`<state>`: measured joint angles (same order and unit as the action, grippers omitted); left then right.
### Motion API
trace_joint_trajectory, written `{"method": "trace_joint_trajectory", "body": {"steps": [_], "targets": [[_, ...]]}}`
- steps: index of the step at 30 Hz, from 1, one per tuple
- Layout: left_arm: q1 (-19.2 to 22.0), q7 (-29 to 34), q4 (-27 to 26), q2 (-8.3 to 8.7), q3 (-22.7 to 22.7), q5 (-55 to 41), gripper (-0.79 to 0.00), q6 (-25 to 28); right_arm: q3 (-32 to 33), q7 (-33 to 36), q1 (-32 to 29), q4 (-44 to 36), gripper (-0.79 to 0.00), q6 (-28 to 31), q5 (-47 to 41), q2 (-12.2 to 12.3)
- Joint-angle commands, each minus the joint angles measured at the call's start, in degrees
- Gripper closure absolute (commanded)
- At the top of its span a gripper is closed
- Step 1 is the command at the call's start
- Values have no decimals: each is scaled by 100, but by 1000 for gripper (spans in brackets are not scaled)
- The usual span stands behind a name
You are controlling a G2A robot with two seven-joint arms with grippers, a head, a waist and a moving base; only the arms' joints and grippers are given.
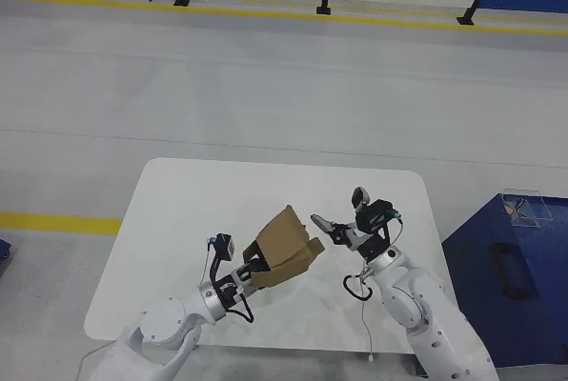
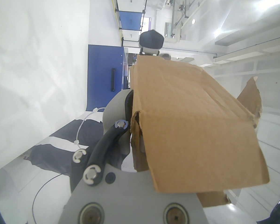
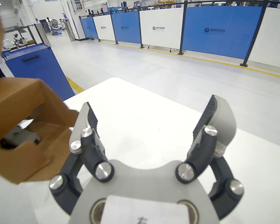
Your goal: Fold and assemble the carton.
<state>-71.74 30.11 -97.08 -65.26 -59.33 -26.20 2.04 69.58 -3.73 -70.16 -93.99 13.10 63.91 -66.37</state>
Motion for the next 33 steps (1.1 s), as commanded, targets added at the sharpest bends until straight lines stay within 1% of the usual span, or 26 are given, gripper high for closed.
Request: {"method": "trace_joint_trajectory", "body": {"steps": [1, 6, 14, 26, 30, 33], "targets": [[-36, 48, -12, -1, -3, 15, 0, 15, -115, 104, 87, 89, -785, -64, -46, -32], [-42, -2, 15, -13, -71, -66, 0, -163, -349, 281, 100, 17, -785, 35, -17, -79], [-60, -39, 9, -38, -114, -125, 0, -313, -433, 525, -88, -213, -785, 74, 18, -100], [-46, -22, 48, -86, -123, -221, 0, -419, -659, 784, -137, -249, -785, -191, 172, -178], [-57, 14, 57, -93, -149, -236, 0, -432, -608, 752, -160, -323, -785, -194, 145, -187], [-65, 60, 43, -94, -188, -246, 0, -449, -418, 667, -224, -445, -785, -133, 11, -172]]}}
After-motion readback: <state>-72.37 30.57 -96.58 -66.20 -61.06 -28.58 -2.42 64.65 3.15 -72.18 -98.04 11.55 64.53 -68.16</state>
